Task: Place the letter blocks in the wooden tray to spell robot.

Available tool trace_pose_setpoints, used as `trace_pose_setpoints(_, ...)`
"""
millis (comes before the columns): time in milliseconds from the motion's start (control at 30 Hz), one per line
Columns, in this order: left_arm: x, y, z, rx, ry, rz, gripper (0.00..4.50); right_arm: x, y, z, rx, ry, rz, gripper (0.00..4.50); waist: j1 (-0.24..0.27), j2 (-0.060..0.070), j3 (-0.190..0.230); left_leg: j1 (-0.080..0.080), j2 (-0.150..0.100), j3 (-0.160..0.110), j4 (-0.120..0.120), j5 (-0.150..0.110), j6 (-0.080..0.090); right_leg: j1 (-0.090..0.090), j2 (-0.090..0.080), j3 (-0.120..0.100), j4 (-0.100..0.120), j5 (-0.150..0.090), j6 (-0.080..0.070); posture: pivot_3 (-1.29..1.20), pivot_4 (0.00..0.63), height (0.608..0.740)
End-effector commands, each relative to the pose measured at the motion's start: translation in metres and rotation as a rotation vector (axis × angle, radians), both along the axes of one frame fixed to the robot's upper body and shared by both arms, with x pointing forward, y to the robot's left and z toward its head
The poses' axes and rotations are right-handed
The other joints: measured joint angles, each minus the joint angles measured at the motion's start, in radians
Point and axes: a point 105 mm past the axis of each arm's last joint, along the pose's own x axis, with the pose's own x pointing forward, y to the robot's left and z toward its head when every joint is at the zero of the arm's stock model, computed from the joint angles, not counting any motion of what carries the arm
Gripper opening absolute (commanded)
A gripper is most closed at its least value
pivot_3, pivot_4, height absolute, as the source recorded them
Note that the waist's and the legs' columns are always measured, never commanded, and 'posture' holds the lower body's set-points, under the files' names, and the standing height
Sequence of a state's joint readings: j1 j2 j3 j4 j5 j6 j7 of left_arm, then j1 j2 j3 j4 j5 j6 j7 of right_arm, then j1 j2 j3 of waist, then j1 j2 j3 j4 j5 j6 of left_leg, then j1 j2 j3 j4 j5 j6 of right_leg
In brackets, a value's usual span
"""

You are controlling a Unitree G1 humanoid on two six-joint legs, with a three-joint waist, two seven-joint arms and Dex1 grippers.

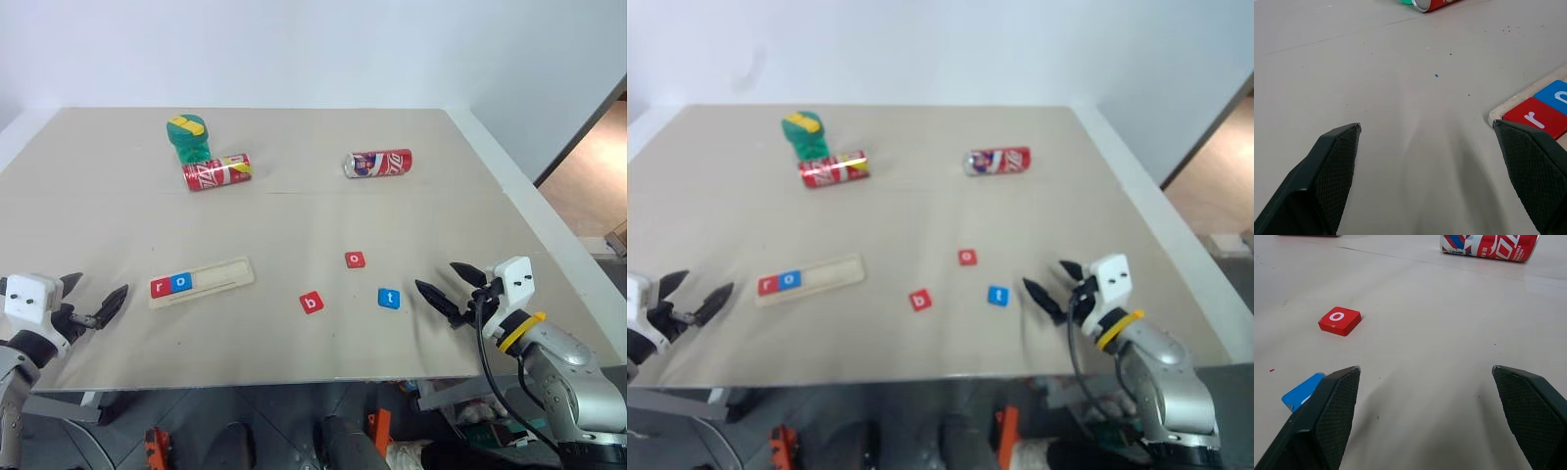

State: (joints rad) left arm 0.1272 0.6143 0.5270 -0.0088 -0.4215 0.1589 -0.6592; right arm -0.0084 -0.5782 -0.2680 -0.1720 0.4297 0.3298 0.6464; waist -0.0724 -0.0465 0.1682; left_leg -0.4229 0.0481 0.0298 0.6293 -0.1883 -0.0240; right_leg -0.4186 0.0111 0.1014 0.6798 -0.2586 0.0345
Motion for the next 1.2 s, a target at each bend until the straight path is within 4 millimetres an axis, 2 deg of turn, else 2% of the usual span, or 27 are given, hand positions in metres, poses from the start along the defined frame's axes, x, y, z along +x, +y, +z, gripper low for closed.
trace_pose_setpoints(33,0.003,-0.004,0.013,0.025,-0.036,-0.026,4.5,-0.001,-0.001,0.01,-0.007,-0.037,0.008,4.47,0.0,0.0,0.0,0.0,0.0,0.0,0.0,0.0,0.0,0.0,0.0,0.0,0.0,0.0,0.0,0.0,0.15,0.74)
trace_pose_setpoints(300,0.005,-0.014,0.02,0.024,-0.05,-0.071,4.5,-0.003,-0.001,0.005,-0.017,-0.036,0.009,4.47,0.0,0.0,0.0,0.0,0.0,0.0,0.0,0.0,0.0,0.0,0.0,0.001,0.0,0.0,0.0,0.0,0.15,0.74)
trace_pose_setpoints(367,0.006,-0.023,0.022,0.027,-0.041,-0.127,4.5,-0.002,0.001,0.008,-0.023,-0.044,0.035,4.47,0.0,0.0,0.0,0.0,0.0,0.0,0.0,0.0,0.0,0.0,0.0,0.0,0.0,0.0,0.0,0.0,0.15,0.74)
trace_pose_setpoints(500,0.019,-0.055,0.036,0.057,-0.003,-0.358,4.5,0.0,0.03,0.02,-0.051,-0.059,0.221,4.47,0.0,0.0,0.0,0.0,0.0,0.0,0.001,0.0,0.0,0.0,0.001,0.0,0.0,0.001,-0.001,0.0,0.15,0.74)
trace_pose_setpoints(567,0.028,-0.073,0.034,0.104,0.072,-0.51,4.5,0.002,0.054,0.026,-0.055,-0.061,0.357,4.47,0.0,0.0,0.001,0.001,-0.001,0.0,0.002,0.001,0.001,0.001,0.002,-0.001,0.0,0.002,-0.002,0.0,0.15,0.74)
trace_pose_setpoints(733,0.045,-0.092,0.019,0.217,0.218,-0.725,4.5,0.006,0.089,0.029,-0.093,-0.059,0.562,4.47,-0.001,0.001,0.001,0.001,-0.001,0.0,0.002,0.002,0.002,0.001,0.001,-0.002,0.0,0.003,-0.003,0.0,0.15,0.74)
trace_pose_setpoints(900,0.066,-0.101,0.008,0.299,0.296,-0.816,4.5,0.018,0.102,0.033,-0.126,-0.091,0.629,4.47,0.001,0.001,0.001,-0.004,-0.001,-0.001,0.002,0.002,0.001,-0.003,0.003,-0.003,0.001,0.004,0.002,0.0,0.15,0.74)
trace_pose_setpoints(1200,0.082,-0.112,0.002,0.289,0.338,-0.877,4.5,0.027,0.109,0.042,-0.12,-0.137,0.614,4.47,0.006,0.001,0.001,-0.008,-0.002,-0.003,0.002,0.001,0.001,-0.005,0.004,-0.004,0.002,0.003,0.002,0.0,0.15,0.74)
